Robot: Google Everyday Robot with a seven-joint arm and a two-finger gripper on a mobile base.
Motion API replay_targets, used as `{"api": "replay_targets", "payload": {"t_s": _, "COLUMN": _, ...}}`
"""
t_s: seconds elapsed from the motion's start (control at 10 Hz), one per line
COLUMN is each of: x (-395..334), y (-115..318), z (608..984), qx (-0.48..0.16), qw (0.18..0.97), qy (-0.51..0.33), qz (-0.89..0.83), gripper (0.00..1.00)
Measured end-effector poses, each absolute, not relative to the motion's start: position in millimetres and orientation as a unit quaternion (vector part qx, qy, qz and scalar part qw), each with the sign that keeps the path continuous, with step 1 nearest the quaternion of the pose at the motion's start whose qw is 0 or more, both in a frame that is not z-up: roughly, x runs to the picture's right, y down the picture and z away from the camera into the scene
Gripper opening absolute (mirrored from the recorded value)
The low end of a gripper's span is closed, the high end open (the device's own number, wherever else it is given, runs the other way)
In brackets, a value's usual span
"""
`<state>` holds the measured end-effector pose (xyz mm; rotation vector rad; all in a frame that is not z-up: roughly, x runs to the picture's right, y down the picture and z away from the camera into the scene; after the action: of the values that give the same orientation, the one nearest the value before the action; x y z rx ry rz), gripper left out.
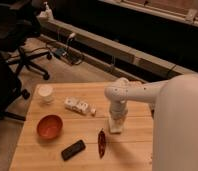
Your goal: Wipe the white sponge on the table
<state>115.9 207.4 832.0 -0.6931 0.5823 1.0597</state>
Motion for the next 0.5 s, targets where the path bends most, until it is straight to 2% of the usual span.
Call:
{"api": "replay_targets", "payload": {"t_s": 0.2, "x": 104, "y": 208, "z": 848, "qx": -0.319, "qw": 0.767, "qy": 0.264, "qz": 0.491, "gripper": 0.18}}
{"api": "replay_targets", "payload": {"t_s": 0.5, "x": 99, "y": 182, "z": 885, "qx": -0.295, "qw": 0.768, "qy": 0.254, "qz": 0.509, "gripper": 0.18}}
